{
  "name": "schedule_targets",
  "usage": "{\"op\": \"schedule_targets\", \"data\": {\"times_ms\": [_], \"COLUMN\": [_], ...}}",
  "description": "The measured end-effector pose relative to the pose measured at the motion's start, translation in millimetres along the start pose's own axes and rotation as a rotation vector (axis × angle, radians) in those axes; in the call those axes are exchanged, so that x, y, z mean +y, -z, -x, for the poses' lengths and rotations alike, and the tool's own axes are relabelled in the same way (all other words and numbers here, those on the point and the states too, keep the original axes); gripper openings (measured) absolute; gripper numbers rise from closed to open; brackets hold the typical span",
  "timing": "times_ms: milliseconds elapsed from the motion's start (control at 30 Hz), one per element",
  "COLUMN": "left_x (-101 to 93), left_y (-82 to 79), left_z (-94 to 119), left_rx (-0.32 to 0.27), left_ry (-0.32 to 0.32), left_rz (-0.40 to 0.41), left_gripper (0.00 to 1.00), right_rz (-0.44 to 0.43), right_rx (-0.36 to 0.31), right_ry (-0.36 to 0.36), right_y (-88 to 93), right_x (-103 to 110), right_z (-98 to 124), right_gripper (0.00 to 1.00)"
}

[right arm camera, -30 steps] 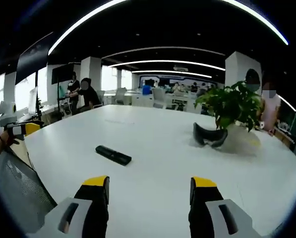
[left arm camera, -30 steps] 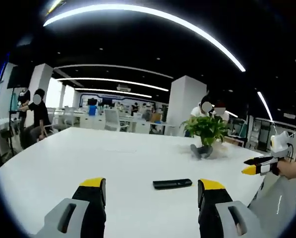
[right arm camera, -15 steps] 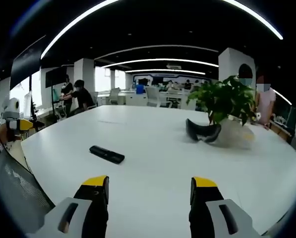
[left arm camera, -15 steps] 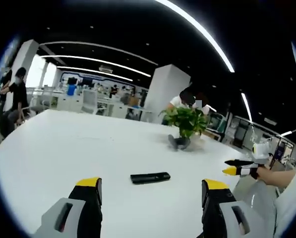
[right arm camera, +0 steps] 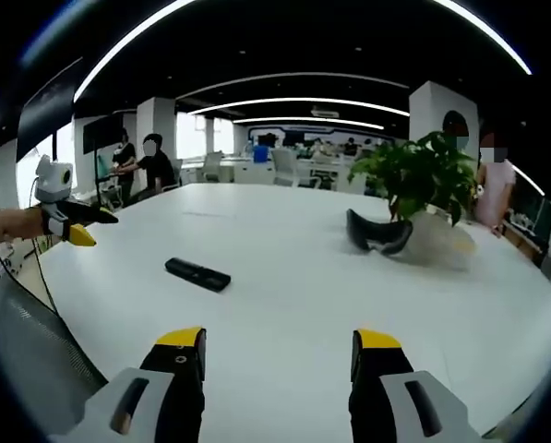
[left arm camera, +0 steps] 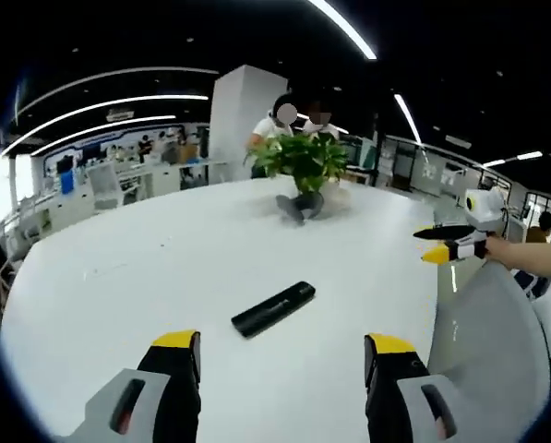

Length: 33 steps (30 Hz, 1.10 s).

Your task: Press the specified remote control buttons in sequence, fully releasing each button before pressing the next.

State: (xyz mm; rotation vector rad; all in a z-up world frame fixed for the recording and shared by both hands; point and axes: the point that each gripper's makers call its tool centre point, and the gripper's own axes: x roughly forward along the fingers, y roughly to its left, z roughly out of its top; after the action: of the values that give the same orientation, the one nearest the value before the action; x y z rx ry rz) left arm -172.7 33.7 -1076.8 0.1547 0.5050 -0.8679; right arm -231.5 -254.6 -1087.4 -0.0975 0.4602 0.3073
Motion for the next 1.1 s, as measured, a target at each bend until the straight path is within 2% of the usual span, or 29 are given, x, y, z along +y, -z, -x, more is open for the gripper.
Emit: {"op": "schedule_targets", "data": {"times_ms": [200, 267, 467, 567, 733, 900, 967, 1100], "left_x": [3.4, 5.0, 7.1, 8.7, 13.2, 13.1, 16.7, 23.1], "left_y": [0.7, 1.7, 5.9, 14.0, 17.5, 26.1, 29.3, 30.7], "left_z": [-26, -32, -50, -62, -80, -92, -97, -108], "left_rx": [0.063, 0.077, 0.126, 0.19, 0.238, 0.316, 0.348, 0.373], "left_ry": [0.077, 0.091, 0.137, 0.175, 0.203, 0.26, 0.262, 0.257], "left_rz": [-0.059, -0.091, -0.129, -0.177, -0.209, -0.229, -0.228, -0.235], "left_gripper": [0.68, 0.63, 0.59, 0.56, 0.53, 0.48, 0.48, 0.49], "right_rz": [-0.008, -0.015, -0.026, -0.028, -0.031, -0.041, -0.043, -0.038], "right_rx": [0.009, 0.013, 0.024, 0.025, 0.024, 0.032, 0.034, 0.047], "right_ry": [-0.007, -0.006, -0.011, -0.017, -0.016, -0.022, -0.03, -0.046], "right_y": [2.8, 3.9, 6.9, 7.1, 7.7, 10.1, 10.7, 12.8], "right_x": [-1, -1, -2, -1, -2, -2, -1, 2], "right_z": [-1, -1, -1, -2, -1, -2, -2, -3], "right_gripper": [0.61, 0.61, 0.6, 0.58, 0.57, 0.55, 0.53, 0.52]}}
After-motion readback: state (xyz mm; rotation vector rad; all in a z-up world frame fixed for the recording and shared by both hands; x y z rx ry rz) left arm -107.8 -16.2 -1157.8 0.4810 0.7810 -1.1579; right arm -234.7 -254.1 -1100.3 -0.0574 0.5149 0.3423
